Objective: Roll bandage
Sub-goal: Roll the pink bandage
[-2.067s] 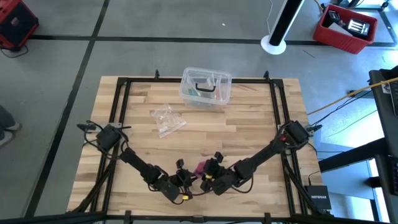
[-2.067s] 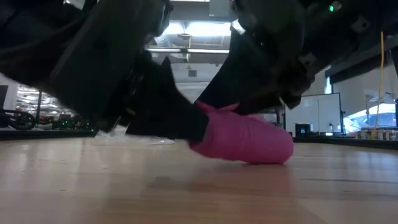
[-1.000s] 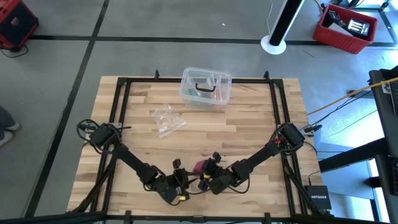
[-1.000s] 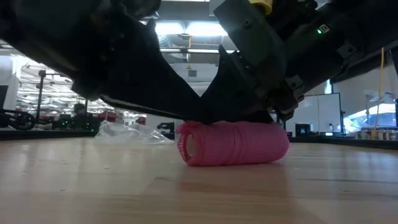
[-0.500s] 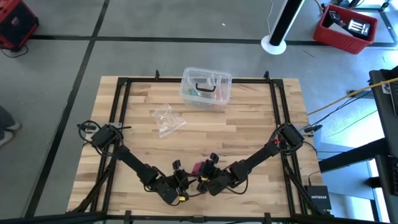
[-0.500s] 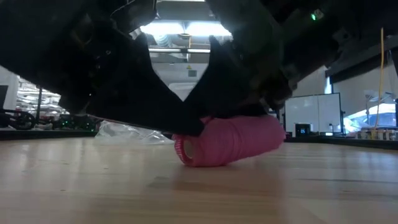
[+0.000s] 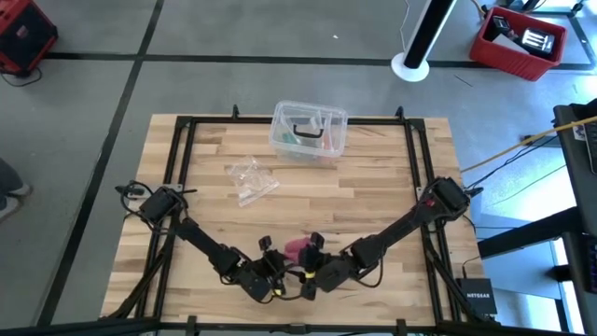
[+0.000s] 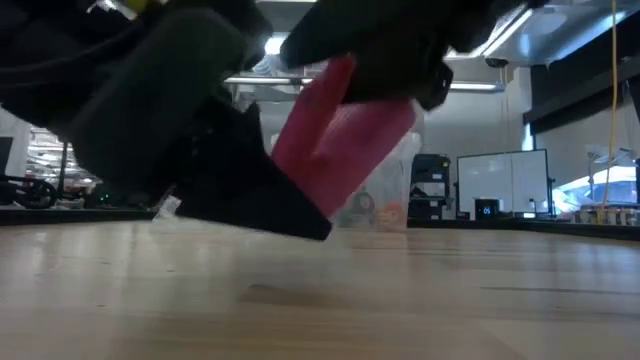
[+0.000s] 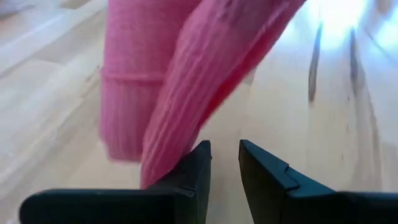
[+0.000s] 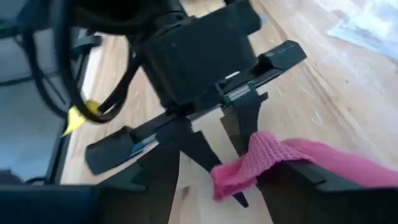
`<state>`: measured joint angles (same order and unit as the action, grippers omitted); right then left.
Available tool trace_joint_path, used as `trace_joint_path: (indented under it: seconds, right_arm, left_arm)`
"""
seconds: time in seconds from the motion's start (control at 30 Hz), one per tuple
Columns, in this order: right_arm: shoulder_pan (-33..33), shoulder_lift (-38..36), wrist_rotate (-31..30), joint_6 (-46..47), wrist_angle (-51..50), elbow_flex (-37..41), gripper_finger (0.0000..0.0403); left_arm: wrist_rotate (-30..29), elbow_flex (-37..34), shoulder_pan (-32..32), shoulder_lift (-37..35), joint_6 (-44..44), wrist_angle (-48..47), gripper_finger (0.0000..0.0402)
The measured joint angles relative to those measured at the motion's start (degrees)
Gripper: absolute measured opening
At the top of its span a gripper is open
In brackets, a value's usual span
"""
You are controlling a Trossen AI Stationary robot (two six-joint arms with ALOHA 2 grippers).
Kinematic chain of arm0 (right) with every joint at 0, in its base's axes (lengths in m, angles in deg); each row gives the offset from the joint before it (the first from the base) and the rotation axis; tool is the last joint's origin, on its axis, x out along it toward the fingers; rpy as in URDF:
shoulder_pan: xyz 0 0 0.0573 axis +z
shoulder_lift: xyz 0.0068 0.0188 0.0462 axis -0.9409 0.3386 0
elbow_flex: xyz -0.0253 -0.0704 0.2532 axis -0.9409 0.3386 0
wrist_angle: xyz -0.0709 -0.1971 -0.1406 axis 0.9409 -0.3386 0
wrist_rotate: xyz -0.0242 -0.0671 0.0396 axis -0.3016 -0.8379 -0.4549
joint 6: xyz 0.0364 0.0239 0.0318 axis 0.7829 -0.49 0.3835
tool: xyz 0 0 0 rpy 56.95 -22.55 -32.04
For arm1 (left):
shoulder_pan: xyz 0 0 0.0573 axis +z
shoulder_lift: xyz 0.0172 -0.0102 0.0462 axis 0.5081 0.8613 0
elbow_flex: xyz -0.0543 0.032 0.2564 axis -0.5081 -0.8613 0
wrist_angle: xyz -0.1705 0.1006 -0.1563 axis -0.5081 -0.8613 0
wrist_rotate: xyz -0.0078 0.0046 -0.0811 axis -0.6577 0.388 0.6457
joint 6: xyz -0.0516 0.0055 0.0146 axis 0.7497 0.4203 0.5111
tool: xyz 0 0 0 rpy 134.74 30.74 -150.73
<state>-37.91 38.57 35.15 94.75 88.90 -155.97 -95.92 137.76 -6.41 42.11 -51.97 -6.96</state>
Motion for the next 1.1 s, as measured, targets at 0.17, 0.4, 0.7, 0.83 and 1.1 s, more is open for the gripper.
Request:
trace_joint_path:
  seconds: [0.17,0.4,0.7,0.83,1.1]
  right_arm:
    - [0.37,-4.31,1.42,-3.99,-2.0,-0.05,0.0202]
    - [0.35,-4.26,1.93,-4.12,-4.84,-0.04,0.0202]
    - [0.17,-0.85,-3.08,-1.0,-9.82,0.02,0.0202]
    - [-0.13,1.44,-2.41,-0.92,-8.9,0.04,0.0202]
    - [-0.58,2.28,-3.2,-0.72,-6.13,0.04,0.0202]
  left_arm:
    - [0.09,0.03,-0.15,-0.04,0.51,0.4,0.0076]
    - [3.03,0.03,-0.24,-1.27,1.52,0.8,0.0076]
    - [15.86,0.13,-4.51,-2.73,4.89,-1.66,0.0076]
    - [15.8,0.13,-6.27,-2.82,10.11,-5.45,0.0076]
    - [12.38,3.8,-6.87,-3.98,7.23,-4.64,0.0076]
